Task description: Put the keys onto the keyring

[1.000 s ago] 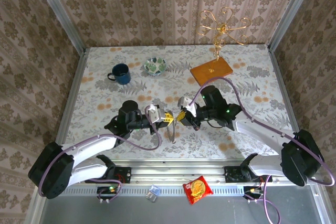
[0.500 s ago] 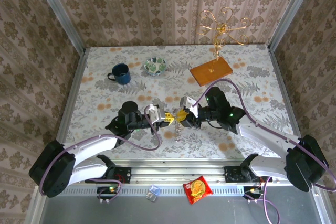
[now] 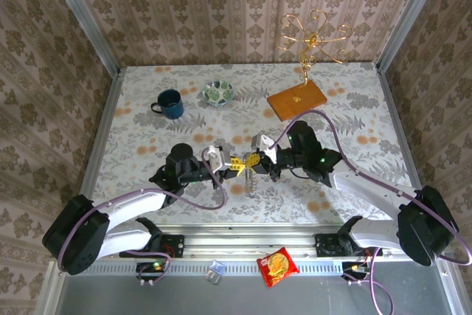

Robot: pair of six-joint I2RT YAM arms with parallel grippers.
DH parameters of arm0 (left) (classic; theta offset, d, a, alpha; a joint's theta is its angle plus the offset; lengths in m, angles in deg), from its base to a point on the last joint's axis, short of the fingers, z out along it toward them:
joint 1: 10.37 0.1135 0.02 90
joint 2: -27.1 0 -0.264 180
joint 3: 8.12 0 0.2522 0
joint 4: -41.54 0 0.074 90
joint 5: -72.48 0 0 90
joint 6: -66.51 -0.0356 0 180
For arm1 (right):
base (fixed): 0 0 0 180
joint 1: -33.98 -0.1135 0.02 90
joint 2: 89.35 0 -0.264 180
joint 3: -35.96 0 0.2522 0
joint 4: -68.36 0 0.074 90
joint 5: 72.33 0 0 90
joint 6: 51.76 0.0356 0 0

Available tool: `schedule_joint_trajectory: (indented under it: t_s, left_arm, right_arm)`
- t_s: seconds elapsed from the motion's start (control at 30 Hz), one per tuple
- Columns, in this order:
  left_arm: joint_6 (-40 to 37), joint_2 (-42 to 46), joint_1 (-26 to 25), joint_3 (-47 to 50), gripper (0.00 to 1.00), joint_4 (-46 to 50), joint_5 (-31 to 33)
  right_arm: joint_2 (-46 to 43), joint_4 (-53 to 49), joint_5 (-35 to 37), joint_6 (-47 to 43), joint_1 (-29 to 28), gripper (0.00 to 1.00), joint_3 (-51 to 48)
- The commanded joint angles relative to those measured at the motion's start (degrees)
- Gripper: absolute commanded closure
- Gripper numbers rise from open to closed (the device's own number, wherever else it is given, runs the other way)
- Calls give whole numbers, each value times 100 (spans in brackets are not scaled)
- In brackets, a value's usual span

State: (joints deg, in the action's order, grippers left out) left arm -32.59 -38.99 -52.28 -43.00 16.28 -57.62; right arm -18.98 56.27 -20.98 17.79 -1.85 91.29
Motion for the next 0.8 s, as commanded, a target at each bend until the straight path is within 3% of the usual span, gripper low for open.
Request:
schedule_joint_trajectory:
  t_s: [0.0, 0.07, 0.13, 0.27, 0.43, 0.77]
  left_arm:
    - [-2, 101, -17, -70, 82, -47, 112]
    - [-191, 193, -17, -168, 66, 421, 169]
    - [-441, 268, -19, -349, 61, 1005, 79]
    - [-961, 315, -27, -750, 65, 2046, 36]
    - [-1058, 287, -16, -830, 70, 2114, 7]
    - [-1059, 112, -19, -975, 74, 2127, -163]
  right_arm:
    - [56, -659, -46, -490, -2, 100, 406]
    - [70, -1260, 96, -857, -10, 100, 648]
    - [128, -1859, 287, -1200, -35, 100, 913]
    - [254, -2728, 634, -1741, -128, 100, 1354]
    - [361, -3195, 929, -2040, -313, 100, 1709]
    - [513, -3028, 1047, -2007, -648, 100, 1952]
